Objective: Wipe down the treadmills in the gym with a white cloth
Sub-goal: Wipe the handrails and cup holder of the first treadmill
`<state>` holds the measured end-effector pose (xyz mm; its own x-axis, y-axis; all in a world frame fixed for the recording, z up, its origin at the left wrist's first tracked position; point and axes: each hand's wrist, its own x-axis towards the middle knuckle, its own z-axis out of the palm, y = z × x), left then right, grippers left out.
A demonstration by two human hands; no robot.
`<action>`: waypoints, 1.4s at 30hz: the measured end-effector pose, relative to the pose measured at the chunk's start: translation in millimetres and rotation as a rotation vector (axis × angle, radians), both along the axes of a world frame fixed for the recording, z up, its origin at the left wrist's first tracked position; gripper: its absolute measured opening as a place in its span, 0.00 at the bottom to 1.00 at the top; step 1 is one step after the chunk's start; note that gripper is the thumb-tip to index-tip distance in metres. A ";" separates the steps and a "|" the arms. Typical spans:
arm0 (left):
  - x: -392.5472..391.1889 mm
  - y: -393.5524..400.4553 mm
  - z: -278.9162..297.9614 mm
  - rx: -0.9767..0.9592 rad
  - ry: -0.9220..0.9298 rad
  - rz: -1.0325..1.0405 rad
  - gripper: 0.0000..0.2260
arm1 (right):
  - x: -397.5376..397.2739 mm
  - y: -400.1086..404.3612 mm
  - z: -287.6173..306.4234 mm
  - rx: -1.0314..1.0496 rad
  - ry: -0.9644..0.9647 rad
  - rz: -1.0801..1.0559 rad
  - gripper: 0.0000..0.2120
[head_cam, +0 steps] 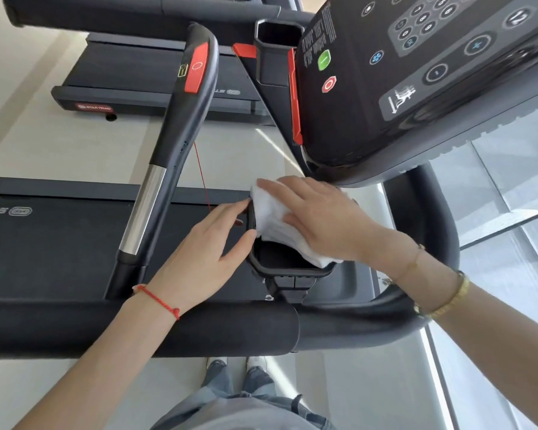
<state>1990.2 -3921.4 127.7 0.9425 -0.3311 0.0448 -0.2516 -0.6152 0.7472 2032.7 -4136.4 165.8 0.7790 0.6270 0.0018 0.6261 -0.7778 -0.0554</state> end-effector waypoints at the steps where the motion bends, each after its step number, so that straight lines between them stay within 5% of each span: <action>1: 0.0 0.3 0.0 0.006 0.003 0.010 0.27 | 5.9 8.3 -0.7 -0.036 -0.036 0.021 0.29; 5: -0.4 0.6 -0.6 0.005 -0.005 0.017 0.25 | 3.7 6.9 -3.4 -0.058 -0.052 0.012 0.29; 13: -1.5 1.2 -1.4 -0.002 -0.006 -0.007 0.28 | -64.1 -20.8 -17.2 0.585 0.285 -0.441 0.32; 19: -0.9 0.3 -2.4 0.009 -0.008 -0.005 0.29 | -34.7 -7.9 -10.1 0.529 0.296 -0.610 0.26; 24: -0.4 0.3 -3.5 0.017 -0.009 -0.012 0.28 | -83.6 -7.8 -18.5 0.638 0.309 -0.678 0.26; 30: 0.1 0.7 -4.0 0.022 -0.019 -0.005 0.27 | -40.8 -6.5 -13.7 0.556 0.383 -0.721 0.08; 37: 0.3 0.7 -3.9 0.020 -0.015 -0.008 0.26 | -83.6 -5.2 -18.6 0.569 0.247 -0.655 0.28; 42: 0.1 1.0 -3.5 0.013 -0.006 0.001 0.27 | -42.3 -8.9 -6.4 0.317 0.128 -0.389 0.32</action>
<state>1990.2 -3920.4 124.2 0.9424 -0.3312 0.0458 -0.2555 -0.6249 0.7377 1990.4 -4145.3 159.5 0.9609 0.2746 0.0340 0.2663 -0.8843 -0.3836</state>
